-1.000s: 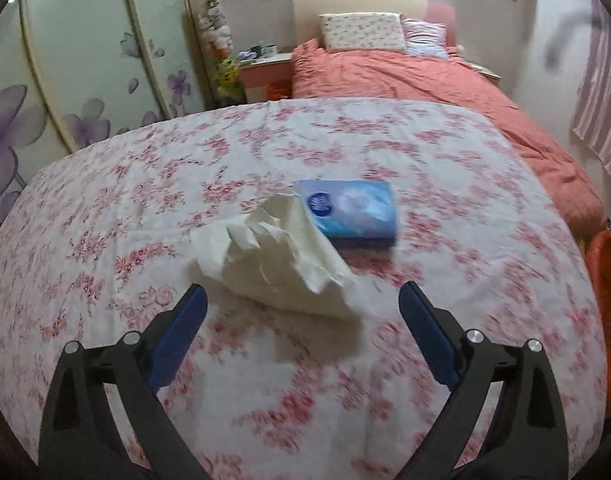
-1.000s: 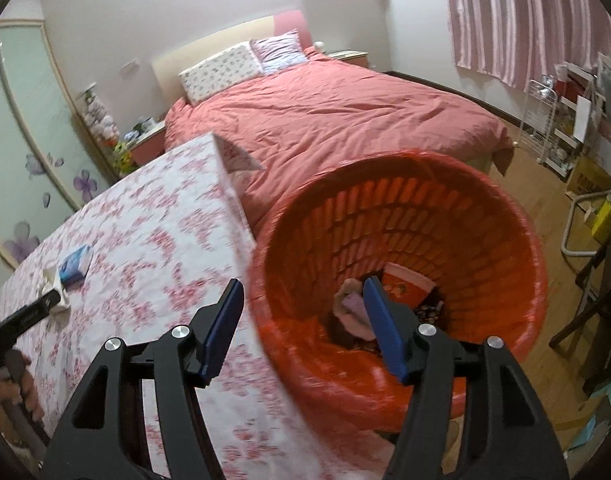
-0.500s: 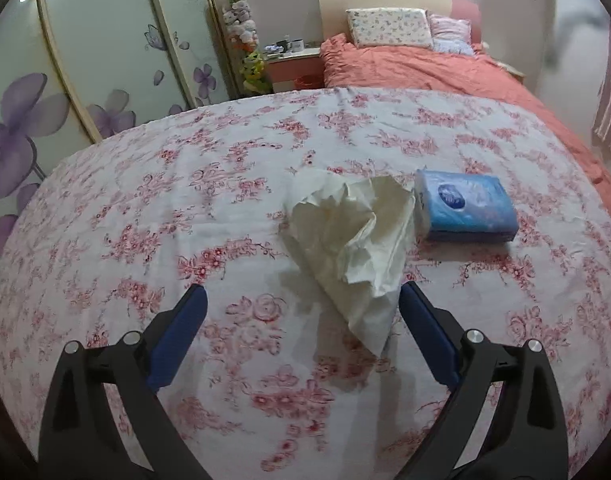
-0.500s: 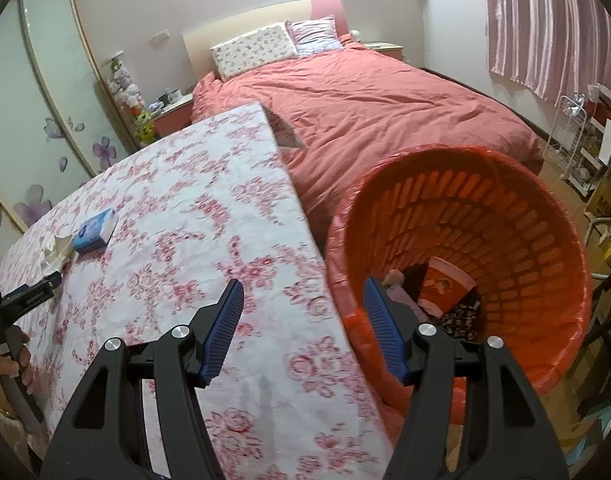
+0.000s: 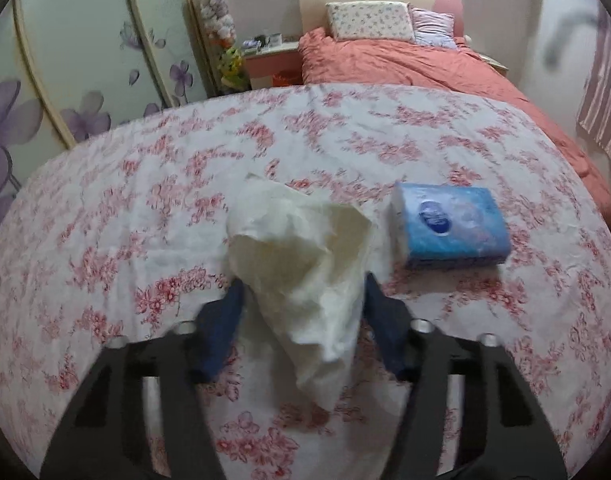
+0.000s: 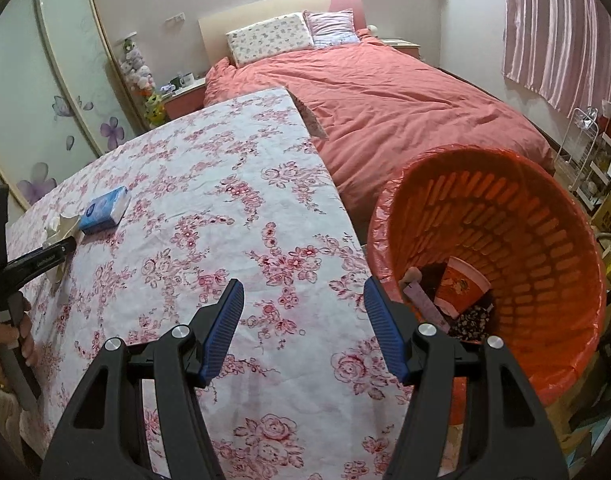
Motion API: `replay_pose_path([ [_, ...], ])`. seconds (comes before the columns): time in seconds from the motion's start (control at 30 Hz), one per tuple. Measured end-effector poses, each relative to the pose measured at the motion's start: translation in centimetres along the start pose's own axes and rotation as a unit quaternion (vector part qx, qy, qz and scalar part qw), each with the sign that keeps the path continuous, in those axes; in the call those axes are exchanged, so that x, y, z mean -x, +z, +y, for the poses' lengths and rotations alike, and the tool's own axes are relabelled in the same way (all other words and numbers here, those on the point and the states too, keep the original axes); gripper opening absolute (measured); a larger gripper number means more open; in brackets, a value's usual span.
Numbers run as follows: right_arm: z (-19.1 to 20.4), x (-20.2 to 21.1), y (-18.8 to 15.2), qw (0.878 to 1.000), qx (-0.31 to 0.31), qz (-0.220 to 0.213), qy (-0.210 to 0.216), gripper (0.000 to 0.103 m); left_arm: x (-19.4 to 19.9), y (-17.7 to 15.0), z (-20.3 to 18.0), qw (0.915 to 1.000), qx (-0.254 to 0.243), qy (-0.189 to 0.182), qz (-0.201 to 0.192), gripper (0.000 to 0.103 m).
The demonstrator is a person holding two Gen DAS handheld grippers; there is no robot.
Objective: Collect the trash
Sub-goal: 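Grasp the crumpled white tissue with the left tool while the right tool grasps the blue tissue pack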
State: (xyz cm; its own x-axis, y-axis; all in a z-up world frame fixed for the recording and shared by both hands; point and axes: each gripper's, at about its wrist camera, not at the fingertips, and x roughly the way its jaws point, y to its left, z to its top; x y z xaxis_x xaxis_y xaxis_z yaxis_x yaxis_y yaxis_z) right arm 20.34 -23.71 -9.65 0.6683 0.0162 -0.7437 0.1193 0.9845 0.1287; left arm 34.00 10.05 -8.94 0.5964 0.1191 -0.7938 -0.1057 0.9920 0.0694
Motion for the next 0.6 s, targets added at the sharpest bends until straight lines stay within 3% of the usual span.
replay_pose_path([
  [0.23,2.0,-0.6,-0.1,1.0,0.019,0.005,0.007,0.063,0.6,-1.2,4.6,0.9988,0.008,0.049,0.003,0.05],
  [0.4,4.6,-1.5,0.3,0.999,0.033,0.012,0.019,0.063,1.0,-2.1,7.7,0.9967,0.009,0.08,-0.005,0.055],
  [0.6,10.3,-3.1,1.6,0.997,0.05,0.018,0.059,0.062,0.9,-2.2,9.3,0.9978,0.035,0.056,-0.002,0.056],
])
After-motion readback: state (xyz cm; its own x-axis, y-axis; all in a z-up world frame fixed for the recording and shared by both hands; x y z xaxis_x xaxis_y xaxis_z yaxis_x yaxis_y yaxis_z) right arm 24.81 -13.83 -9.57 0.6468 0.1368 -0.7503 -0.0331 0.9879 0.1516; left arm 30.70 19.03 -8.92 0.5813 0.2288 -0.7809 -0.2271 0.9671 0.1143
